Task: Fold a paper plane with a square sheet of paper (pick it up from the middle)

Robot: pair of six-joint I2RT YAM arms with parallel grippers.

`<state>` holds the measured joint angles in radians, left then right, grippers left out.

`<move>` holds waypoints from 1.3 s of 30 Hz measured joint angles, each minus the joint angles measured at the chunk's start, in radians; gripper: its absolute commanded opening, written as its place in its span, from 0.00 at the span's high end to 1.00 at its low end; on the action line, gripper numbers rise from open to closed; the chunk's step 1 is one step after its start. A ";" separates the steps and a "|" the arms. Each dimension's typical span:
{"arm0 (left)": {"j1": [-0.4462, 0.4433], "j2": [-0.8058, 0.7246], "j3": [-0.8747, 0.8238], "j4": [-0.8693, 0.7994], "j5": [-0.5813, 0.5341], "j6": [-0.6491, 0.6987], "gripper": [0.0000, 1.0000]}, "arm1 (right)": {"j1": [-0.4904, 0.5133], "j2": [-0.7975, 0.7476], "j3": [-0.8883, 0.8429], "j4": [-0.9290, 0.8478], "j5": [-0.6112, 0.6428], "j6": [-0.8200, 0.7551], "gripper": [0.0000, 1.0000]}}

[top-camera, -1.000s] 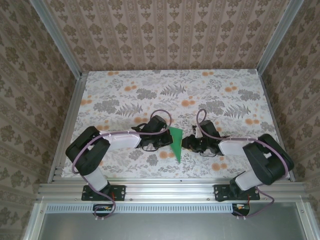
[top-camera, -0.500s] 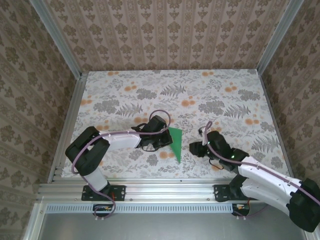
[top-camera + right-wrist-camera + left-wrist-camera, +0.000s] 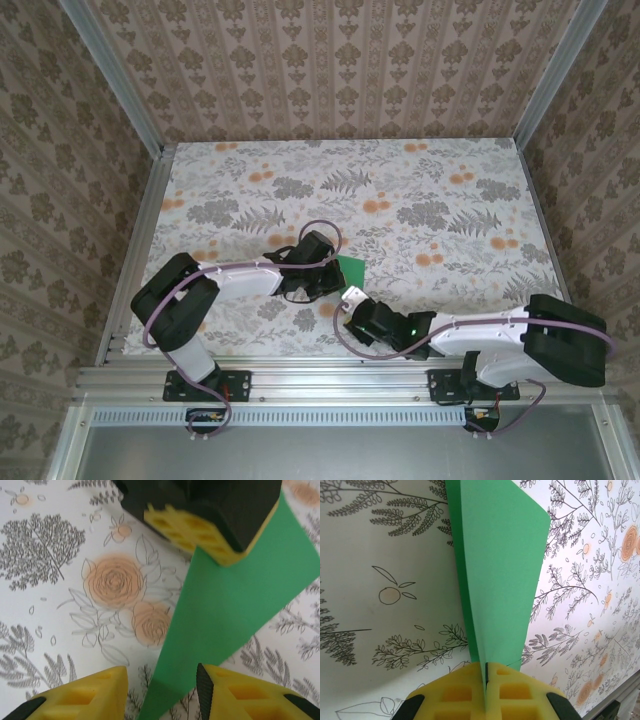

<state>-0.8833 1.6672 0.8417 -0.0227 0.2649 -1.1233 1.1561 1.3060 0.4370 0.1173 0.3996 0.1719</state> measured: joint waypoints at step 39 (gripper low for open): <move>0.002 -0.003 0.018 -0.035 -0.026 -0.023 0.85 | 0.018 0.222 0.063 0.122 0.191 -0.049 1.00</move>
<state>-0.8814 1.6642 0.8593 -0.0574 0.2386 -1.1465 1.1736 1.5284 0.5003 0.2390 0.5903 0.1230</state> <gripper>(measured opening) 0.086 0.043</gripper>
